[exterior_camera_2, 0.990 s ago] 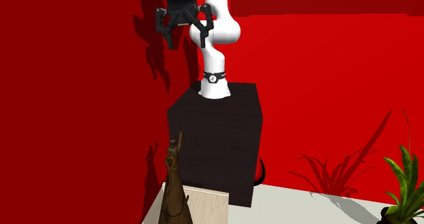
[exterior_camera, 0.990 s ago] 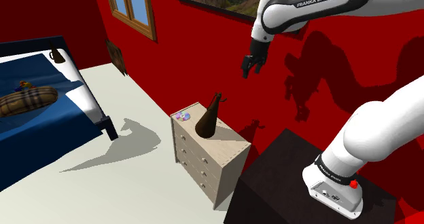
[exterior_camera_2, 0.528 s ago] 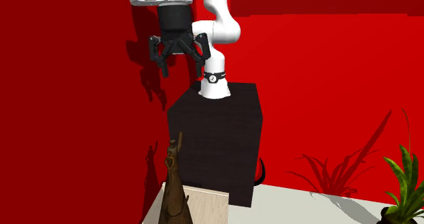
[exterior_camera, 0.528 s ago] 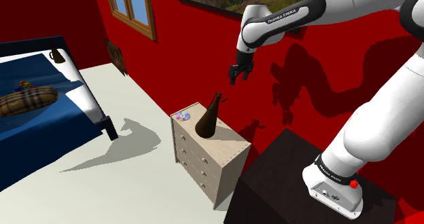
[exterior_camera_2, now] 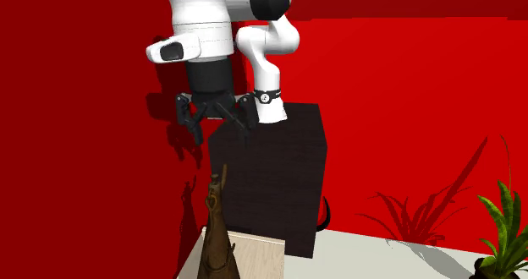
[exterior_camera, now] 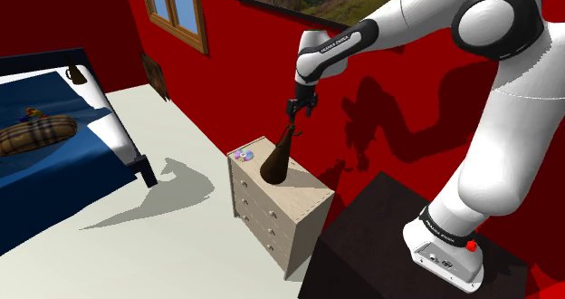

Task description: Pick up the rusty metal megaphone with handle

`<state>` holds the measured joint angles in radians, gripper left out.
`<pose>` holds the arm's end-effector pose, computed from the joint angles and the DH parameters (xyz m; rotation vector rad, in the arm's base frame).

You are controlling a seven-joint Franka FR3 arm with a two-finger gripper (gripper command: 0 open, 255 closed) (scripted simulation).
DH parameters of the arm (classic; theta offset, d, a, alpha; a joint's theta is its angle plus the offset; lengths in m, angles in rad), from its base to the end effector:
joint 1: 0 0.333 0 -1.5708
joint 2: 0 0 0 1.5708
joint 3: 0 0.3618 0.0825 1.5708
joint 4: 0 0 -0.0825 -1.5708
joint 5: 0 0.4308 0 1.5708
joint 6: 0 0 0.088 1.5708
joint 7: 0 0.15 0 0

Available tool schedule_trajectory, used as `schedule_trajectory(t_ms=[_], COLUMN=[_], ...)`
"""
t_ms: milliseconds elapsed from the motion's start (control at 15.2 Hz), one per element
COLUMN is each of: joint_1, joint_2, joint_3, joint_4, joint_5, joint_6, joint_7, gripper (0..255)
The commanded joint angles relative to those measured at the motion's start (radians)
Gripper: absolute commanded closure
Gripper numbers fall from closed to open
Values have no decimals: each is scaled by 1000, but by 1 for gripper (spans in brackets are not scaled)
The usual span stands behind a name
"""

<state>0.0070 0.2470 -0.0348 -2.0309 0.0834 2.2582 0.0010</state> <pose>0.6346 -0.0123 0.2950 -3.0832 0.1255 0.0287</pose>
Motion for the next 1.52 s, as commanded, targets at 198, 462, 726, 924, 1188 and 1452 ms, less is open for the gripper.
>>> schedule_trajectory(t_ms=[198,462,726,924,1188,1452], joint_1=[-2,-3,-3,-4,-4,-3], joint_2=[162,197,220,220,219,211], joint_3=[2,4,5,5,5,5], joint_4=[115,108,105,104,104,106], joint_5=[8,12,15,15,15,14], joint_6=[39,81,107,107,107,97], joint_7=[6,2,-1,-2,-2,0], gripper=[0,0,0,255,255,255])
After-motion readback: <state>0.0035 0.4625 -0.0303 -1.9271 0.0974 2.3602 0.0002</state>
